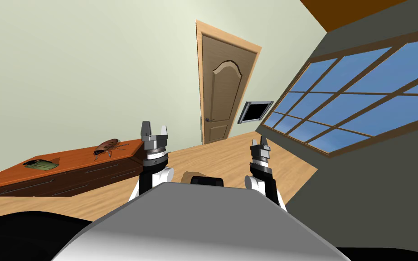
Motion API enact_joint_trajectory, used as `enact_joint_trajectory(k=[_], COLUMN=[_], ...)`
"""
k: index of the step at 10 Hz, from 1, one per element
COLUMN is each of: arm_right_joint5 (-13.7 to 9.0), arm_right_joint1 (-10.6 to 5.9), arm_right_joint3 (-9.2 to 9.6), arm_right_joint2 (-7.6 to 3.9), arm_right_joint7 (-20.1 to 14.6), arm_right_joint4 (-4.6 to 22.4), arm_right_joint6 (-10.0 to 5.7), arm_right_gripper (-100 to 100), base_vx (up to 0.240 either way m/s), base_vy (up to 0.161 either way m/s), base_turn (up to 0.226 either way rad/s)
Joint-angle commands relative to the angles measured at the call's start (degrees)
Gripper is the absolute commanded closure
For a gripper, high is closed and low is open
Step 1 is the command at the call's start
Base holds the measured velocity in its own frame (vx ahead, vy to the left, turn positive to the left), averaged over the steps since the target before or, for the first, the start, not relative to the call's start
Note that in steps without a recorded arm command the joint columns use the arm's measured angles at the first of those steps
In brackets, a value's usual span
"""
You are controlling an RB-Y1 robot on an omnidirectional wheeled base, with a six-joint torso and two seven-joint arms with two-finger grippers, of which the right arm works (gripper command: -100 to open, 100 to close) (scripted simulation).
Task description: Pull the door open
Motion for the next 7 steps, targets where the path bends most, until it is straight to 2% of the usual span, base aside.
enact_joint_trajectory(k=[1, 4, 7], arm_right_joint5=[0.32, 0.89, 1.47], arm_right_joint1=[-0.75, -2.11, -3.47], arm_right_joint3=[0.11, 0.30, 0.50], arm_right_joint2=[-0.61, -1.66, -2.65], arm_right_joint7=[-0.57, -1.61, -2.64], arm_right_joint4=[1.76, 4.98, 8.19], arm_right_joint6=[-0.45, -1.26, -2.07], arm_right_gripper=[-100, -100, -100], base_vx=[0.071, 0.138, 0.093], base_vy=[0.014, 0.025, 0.022], base_turn=[0.049, 0.038, 0.036])
